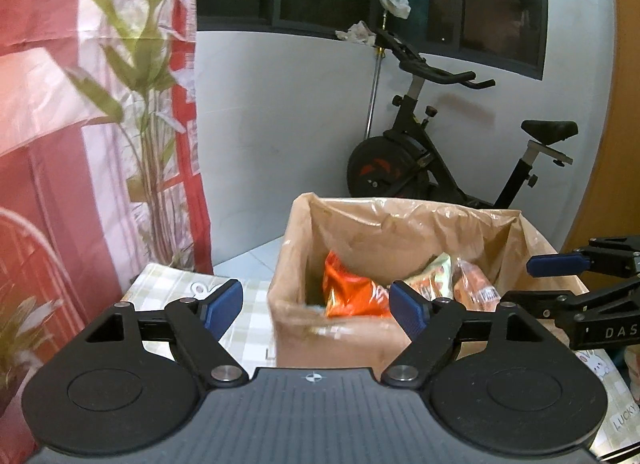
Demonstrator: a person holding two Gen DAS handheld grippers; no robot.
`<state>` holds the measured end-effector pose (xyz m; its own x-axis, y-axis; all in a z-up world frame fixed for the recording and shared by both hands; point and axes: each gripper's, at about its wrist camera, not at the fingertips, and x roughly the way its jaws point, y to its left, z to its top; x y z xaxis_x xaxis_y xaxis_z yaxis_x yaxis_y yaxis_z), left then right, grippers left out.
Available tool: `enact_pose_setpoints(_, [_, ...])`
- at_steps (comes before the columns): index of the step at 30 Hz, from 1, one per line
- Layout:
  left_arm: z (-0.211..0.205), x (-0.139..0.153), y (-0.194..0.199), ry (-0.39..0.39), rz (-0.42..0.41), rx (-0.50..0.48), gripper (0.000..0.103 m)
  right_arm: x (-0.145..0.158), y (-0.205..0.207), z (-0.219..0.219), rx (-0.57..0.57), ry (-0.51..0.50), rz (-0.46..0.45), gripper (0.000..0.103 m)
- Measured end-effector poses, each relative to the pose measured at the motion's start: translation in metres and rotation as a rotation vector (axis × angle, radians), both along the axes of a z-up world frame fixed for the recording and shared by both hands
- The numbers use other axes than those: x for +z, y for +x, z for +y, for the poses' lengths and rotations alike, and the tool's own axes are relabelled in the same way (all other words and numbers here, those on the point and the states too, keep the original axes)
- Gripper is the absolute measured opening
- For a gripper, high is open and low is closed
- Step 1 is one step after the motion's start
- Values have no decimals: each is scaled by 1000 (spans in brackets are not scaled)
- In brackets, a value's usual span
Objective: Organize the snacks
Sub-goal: 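Lift both snacks over the paper bag and open both grippers inside, then move both tools back down toward the remaining snacks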
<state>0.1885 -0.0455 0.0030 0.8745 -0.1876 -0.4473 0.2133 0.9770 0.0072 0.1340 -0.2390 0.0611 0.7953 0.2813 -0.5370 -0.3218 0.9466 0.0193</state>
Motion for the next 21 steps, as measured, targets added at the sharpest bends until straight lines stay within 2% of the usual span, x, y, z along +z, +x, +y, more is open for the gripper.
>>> enact_pose_setpoints(11, [19,-12,-50,-35,11,30,82,1,-37,8,15,4,-40,65])
enact_pose_setpoints(21, [29,-47,-79,-51,54,72,82,-15,-71,17,18,-6,-66,65])
